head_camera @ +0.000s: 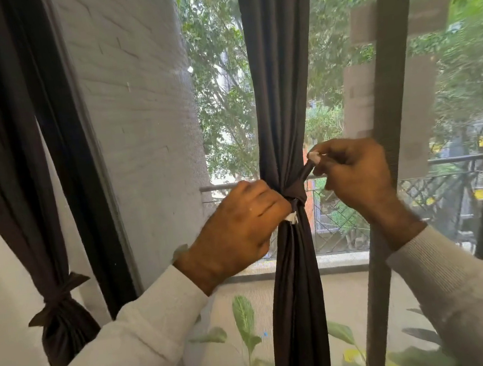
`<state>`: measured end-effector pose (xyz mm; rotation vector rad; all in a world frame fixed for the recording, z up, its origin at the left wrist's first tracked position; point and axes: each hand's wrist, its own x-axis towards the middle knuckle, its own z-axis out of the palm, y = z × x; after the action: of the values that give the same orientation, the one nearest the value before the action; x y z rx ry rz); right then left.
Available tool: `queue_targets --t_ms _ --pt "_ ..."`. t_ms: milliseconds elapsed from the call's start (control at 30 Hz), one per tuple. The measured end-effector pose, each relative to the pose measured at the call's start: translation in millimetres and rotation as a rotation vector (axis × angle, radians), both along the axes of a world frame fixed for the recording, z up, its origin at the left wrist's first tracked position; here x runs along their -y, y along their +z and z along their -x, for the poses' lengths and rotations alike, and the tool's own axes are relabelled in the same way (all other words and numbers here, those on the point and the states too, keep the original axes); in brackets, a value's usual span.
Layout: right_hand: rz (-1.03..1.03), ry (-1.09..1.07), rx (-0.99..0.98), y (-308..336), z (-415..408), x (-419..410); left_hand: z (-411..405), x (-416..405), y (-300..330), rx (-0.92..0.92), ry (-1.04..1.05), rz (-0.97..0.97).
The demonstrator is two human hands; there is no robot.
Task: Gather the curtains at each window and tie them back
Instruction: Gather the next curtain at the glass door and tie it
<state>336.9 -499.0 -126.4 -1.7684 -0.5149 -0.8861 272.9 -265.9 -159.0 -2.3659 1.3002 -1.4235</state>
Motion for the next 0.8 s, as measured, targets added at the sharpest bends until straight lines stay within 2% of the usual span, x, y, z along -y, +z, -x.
queue_targets --t_ms 200,533,800 --pt "0.008 0.032 -0.011 3 5 -4 -5 1 7 -0.052 0.102 0.036" --pt "0.023 -0.068 -0.112 -2 -3 7 -3 -15 2 -0.198 -0.004 -0.005" --pt "0.000 -0.106 -0.138 -6 -5 0 -1 -34 -5 -0.286 0.026 0.066"
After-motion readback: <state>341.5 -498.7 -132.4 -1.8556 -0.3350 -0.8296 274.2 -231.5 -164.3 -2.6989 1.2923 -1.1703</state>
